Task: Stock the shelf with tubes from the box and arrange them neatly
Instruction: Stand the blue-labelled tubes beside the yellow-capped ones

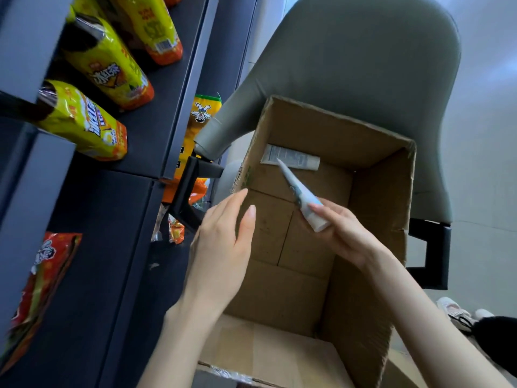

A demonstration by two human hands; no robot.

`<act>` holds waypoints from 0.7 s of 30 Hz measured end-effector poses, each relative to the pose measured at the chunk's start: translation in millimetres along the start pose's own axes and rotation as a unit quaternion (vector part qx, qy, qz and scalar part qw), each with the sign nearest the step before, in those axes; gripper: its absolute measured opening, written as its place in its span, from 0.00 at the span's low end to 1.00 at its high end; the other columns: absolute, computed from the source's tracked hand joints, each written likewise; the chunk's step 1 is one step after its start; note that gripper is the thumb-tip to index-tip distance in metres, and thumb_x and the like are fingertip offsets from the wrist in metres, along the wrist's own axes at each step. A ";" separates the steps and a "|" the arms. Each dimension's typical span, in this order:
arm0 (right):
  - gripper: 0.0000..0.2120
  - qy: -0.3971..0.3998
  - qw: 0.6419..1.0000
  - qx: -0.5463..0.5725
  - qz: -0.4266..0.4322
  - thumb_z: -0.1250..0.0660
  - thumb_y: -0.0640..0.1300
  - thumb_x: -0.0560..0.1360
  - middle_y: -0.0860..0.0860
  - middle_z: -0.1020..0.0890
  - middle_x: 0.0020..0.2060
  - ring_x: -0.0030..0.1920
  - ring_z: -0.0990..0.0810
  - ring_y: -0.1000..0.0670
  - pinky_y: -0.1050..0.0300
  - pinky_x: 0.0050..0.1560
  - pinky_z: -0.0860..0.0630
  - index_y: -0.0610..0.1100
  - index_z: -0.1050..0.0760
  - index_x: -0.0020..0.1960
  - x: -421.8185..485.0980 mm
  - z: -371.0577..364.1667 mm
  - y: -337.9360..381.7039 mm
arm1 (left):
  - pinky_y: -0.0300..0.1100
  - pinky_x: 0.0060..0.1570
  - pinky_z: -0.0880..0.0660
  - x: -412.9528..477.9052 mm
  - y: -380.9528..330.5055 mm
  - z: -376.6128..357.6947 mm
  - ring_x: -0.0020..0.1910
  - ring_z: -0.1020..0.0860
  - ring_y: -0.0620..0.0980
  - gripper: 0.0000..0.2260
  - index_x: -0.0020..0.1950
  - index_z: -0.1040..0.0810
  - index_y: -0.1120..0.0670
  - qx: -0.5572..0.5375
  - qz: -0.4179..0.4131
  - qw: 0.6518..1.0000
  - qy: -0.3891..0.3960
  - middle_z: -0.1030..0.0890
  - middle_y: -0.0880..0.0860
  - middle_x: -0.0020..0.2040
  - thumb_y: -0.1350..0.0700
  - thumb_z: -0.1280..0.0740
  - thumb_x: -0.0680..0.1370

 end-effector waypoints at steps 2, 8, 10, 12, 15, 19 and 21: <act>0.18 0.054 0.994 0.094 -0.017 0.35 0.41 0.73 0.44 0.16 0.49 0.50 0.17 0.52 0.60 0.48 0.20 0.37 0.26 0.61 -12.7 -10.8 -2.1 | 0.34 0.64 0.39 2.7 -2.4 -2.1 0.68 0.36 0.38 0.22 0.73 0.35 0.48 -0.008 0.015 1.000 0.024 0.30 0.45 0.70 0.45 0.46 0.80; 0.22 0.199 0.961 0.174 -0.081 0.20 0.47 0.63 0.44 0.17 0.50 0.48 0.16 0.51 0.64 0.36 0.20 0.42 0.18 0.55 -26.3 -39.6 -19.8 | 0.50 0.67 0.31 18.4 -8.4 -7.0 0.69 0.31 0.44 0.30 0.74 0.38 0.46 -0.158 0.088 0.979 0.089 0.28 0.46 0.69 0.40 0.37 0.74; 0.21 0.228 0.951 0.186 -0.090 0.21 0.48 0.63 0.46 0.16 0.48 0.47 0.16 0.52 0.64 0.36 0.20 0.44 0.17 0.54 -25.6 -46.8 -24.3 | 0.51 0.65 0.29 22.0 -9.0 -7.2 0.64 0.26 0.42 0.24 0.68 0.31 0.47 -0.245 0.104 0.961 0.080 0.23 0.45 0.63 0.48 0.31 0.73; 0.22 0.222 0.949 0.201 -0.103 0.19 0.50 0.61 0.47 0.16 0.46 0.44 0.16 0.52 0.65 0.34 0.21 0.44 0.17 0.52 -23.0 -51.6 -28.3 | 0.52 0.64 0.28 23.7 -6.9 -6.7 0.60 0.23 0.42 0.18 0.60 0.26 0.48 -0.289 0.109 0.949 0.064 0.19 0.45 0.57 0.53 0.28 0.72; 0.23 0.221 0.952 0.184 -0.110 0.19 0.53 0.59 0.47 0.16 0.45 0.40 0.16 0.53 0.65 0.32 0.21 0.44 0.16 0.51 -19.2 -54.9 -31.8 | 0.51 0.64 0.28 23.2 -1.6 -6.5 0.55 0.20 0.44 0.15 0.55 0.22 0.50 -0.323 0.108 0.939 0.048 0.17 0.46 0.51 0.54 0.26 0.70; 0.25 0.216 0.953 0.171 -0.125 0.25 0.56 0.65 0.45 0.16 0.46 0.40 0.16 0.53 0.64 0.33 0.20 0.42 0.19 0.56 -16.5 -50.9 -33.8 | 0.36 0.50 0.23 22.2 2.2 -9.7 0.52 0.19 0.42 0.17 0.54 0.22 0.51 -0.380 0.105 0.917 0.057 0.16 0.45 0.48 0.53 0.27 0.66; 0.23 0.207 0.958 0.153 -0.124 0.32 0.56 0.70 0.45 0.16 0.46 0.41 0.16 0.53 0.63 0.35 0.19 0.42 0.23 0.58 -14.6 -46.8 -32.7 | 0.31 0.45 0.24 21.9 2.7 -12.4 0.51 0.19 0.41 0.16 0.54 0.23 0.50 -0.402 0.104 0.908 0.056 0.16 0.43 0.48 0.55 0.27 0.67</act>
Point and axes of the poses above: each hand's wrist, its own x-axis towards the middle knuckle, its own z-axis out of the back of the hand, y = z × x, the point moved 1 cm from there along x, towards the middle knuckle
